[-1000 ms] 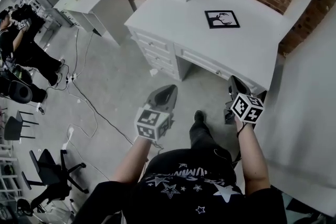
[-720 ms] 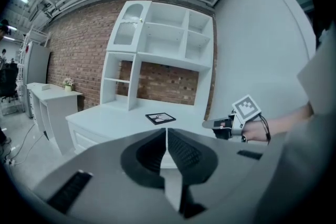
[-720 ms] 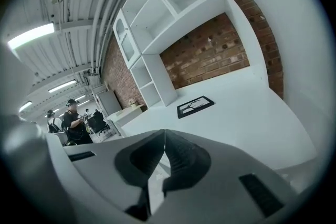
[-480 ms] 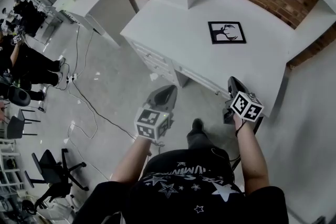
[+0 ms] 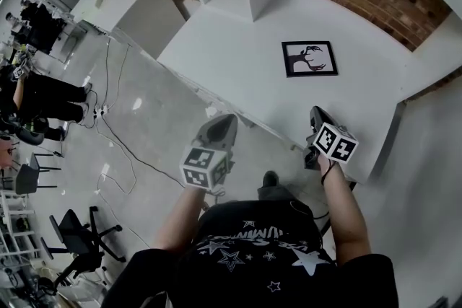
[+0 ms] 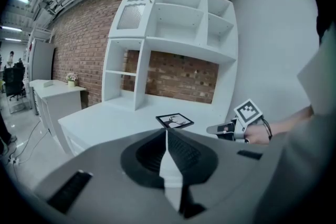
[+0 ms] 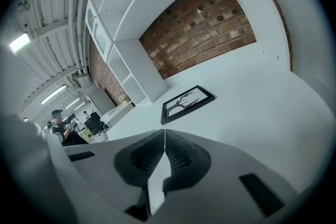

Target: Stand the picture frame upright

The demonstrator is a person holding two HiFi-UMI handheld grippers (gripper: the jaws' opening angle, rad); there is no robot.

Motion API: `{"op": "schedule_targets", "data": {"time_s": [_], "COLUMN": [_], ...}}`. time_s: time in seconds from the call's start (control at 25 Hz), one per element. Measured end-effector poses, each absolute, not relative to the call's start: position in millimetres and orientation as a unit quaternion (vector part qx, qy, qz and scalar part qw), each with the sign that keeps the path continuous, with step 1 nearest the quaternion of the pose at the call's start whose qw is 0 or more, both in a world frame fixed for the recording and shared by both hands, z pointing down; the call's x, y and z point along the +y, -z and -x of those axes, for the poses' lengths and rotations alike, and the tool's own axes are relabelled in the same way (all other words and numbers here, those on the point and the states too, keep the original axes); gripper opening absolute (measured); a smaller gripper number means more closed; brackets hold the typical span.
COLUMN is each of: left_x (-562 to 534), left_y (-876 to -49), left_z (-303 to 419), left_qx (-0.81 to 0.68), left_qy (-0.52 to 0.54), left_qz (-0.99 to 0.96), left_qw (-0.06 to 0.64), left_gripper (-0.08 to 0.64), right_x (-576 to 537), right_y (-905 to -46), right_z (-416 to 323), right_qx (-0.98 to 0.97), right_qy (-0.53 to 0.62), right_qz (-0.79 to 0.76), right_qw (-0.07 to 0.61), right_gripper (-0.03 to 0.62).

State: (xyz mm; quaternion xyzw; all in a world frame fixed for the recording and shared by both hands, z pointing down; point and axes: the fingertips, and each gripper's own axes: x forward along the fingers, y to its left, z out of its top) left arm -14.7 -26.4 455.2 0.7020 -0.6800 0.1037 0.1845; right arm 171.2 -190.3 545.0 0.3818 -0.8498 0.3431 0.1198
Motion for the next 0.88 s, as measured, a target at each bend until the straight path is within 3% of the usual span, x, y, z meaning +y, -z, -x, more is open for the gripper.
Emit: {"op": "schedule_targets", "data": {"time_s": [0.88], "left_x": [-129.0], "left_y": [-481.7], "left_z": [42.0], "left_qx": [-0.603], "left_qy": [-0.131], "left_qz": [-0.761], "left_qw": [0.199], "left_gripper": [0.021], "right_x": [-238.1], "right_y": [-571.8], "right_z": [-160.3], "right_qx": [-0.771], "right_qy": [-0.397], "right_qz": [-0.479], "right_qw": [0.135], "right_gripper": [0.015]}}
